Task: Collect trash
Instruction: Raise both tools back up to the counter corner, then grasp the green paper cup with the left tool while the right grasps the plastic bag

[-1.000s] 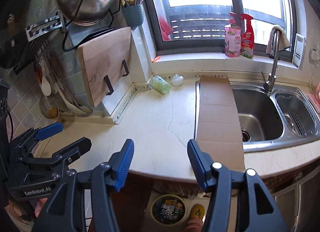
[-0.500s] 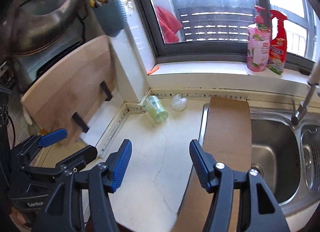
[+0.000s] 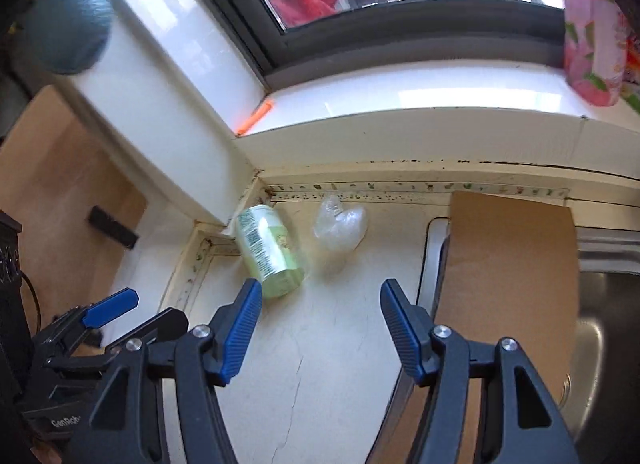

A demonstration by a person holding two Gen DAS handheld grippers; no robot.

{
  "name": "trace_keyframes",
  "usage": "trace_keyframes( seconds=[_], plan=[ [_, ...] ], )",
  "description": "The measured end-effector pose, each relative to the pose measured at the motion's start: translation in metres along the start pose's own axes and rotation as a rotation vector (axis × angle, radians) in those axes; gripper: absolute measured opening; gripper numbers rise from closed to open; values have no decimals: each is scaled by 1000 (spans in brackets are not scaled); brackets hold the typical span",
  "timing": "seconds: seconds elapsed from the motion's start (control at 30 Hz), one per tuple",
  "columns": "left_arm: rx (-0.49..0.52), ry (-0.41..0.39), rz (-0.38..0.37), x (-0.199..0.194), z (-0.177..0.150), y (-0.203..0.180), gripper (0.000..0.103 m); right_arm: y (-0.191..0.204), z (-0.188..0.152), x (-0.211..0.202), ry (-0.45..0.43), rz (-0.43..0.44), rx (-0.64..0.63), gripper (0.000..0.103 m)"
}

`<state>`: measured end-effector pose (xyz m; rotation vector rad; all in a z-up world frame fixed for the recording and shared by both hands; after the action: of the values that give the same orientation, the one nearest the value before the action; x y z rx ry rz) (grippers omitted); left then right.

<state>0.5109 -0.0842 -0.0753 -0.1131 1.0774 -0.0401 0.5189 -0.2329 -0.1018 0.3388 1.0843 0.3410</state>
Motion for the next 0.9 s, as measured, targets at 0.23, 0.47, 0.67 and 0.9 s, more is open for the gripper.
trace_keyframes(
  seconds=[0.23, 0.47, 0.67, 0.9],
  plan=[
    [-97, 75, 9, 70, 16, 21, 92, -22, 16, 62, 31, 54, 82, 62],
    [-172, 114, 1, 120, 27, 30, 90, -32, 35, 102, 9, 85, 151, 62],
    [-206, 148, 5, 154, 29, 39, 90, -47, 34, 133, 39, 73, 167, 62],
    [-209, 138, -25, 162, 22, 41, 56, -45, 24, 139, 56, 109, 106, 42]
  ],
)
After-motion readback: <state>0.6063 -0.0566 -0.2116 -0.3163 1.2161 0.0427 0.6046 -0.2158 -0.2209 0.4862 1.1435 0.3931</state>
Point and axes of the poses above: each gripper's, at about its wrist camera, not at the fingertips, and x roughly the way its jaws point, y to its left, z to its top, the point moved 3 cm from there along x, roughly the way its jaws point, and after that the axes turned 1 degree about x, right-handed, at the moved point
